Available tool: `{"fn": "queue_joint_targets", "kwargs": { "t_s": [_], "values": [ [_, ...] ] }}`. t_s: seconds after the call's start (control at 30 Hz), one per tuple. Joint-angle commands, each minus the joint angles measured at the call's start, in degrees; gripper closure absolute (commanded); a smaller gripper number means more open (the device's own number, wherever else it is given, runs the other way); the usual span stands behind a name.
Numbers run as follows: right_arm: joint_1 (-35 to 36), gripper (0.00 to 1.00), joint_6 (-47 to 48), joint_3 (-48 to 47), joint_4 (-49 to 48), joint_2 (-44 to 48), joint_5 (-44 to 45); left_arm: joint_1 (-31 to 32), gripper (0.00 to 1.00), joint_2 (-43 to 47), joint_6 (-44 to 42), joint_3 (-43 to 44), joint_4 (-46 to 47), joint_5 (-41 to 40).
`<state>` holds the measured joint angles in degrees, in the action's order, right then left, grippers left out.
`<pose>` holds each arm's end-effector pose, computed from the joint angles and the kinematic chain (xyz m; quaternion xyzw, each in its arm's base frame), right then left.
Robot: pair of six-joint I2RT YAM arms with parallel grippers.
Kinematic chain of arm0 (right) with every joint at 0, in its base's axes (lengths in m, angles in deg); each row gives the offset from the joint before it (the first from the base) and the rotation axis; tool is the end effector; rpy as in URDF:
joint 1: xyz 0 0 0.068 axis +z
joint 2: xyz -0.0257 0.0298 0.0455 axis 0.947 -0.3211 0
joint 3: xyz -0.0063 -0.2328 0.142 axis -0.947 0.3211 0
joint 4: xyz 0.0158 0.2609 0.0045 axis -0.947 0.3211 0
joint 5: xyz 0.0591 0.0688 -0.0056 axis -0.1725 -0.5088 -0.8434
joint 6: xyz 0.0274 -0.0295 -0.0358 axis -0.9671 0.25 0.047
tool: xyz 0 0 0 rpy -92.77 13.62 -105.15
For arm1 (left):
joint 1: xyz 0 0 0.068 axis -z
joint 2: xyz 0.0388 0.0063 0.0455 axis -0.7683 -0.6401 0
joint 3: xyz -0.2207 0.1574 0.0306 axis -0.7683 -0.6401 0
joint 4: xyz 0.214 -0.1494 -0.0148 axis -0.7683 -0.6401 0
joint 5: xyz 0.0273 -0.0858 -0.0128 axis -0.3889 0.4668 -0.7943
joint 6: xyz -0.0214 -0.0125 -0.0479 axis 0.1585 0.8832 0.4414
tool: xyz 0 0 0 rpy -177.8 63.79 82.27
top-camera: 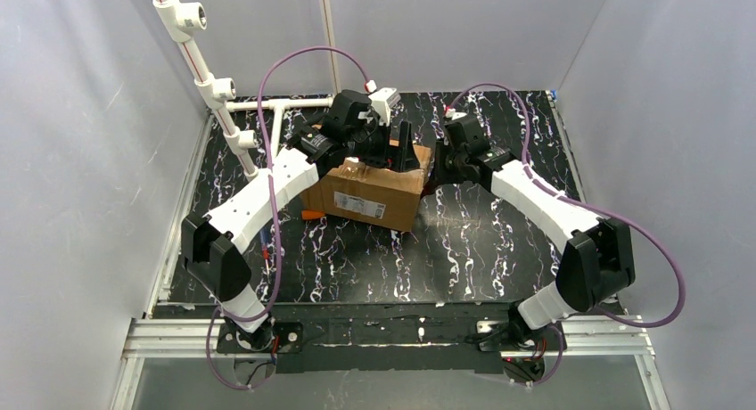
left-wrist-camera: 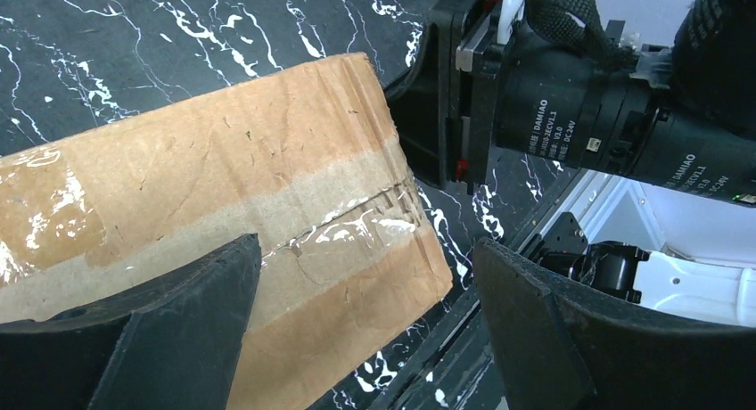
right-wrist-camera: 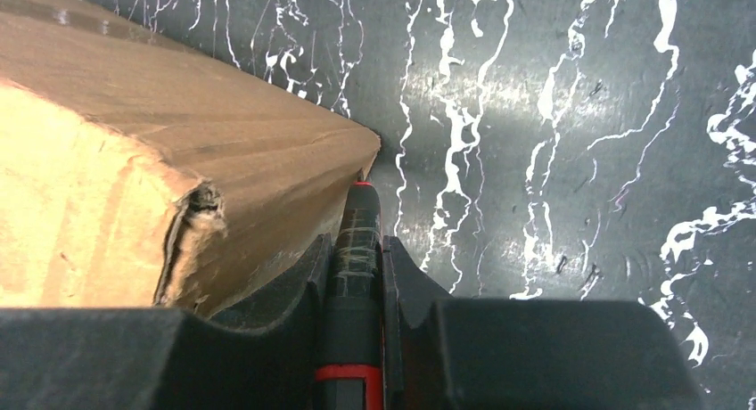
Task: Unpack the express box
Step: Adjust the express box at the center of the board.
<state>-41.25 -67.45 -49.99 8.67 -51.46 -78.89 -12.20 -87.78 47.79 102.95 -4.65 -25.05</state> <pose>0.2833 0.1594 0.3000 -0.0308 0.9142 0.1371 0.3800 0.2951 -0.2450 0.3795 0.2059 0.8199 -0.3732 0.3823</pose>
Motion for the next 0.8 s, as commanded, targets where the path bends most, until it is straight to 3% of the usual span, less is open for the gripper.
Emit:
{"fn": "queue_joint_targets", "kwargs": {
  "t_s": [0.0, 0.13, 0.3, 0.47, 0.63, 0.77],
  "values": [
    [0.39, 0.99, 3.27, -4.98, -1.5, 1.23, 4.73, 0.13, 0.12, 0.51, -0.35, 0.31, -2.86, -0.47],
    [0.39, 0.99, 4.69, -3.77, 1.96, 6.44, 10.02, 0.01, 0.12, 1.55, -0.75, -2.1, -2.57, -0.82],
    [-0.62, 0.99, 2.28, -2.49, 4.21, 15.43, 9.45, -1.19, 0.12, 3.99, -0.24, -6.71, -0.65, -1.89],
    [-8.8, 0.99, -1.45, 0.46, -0.15, 24.07, 0.44, -2.76, 0.12, 3.96, 1.33, -8.09, 0.83, -0.61],
    [-19.05, 0.99, -5.51, 0.17, 1.26, 25.17, -16.59, -3.19, 0.12, 3.13, 2.51, -7.72, 2.07, 1.07],
    [-20.31, 0.99, -5.23, 1.03, 2.35, 25.27, -21.65, -3.28, 0.12, 2.82, 3.34, -8.62, 3.23, 0.84]
  ]
}}
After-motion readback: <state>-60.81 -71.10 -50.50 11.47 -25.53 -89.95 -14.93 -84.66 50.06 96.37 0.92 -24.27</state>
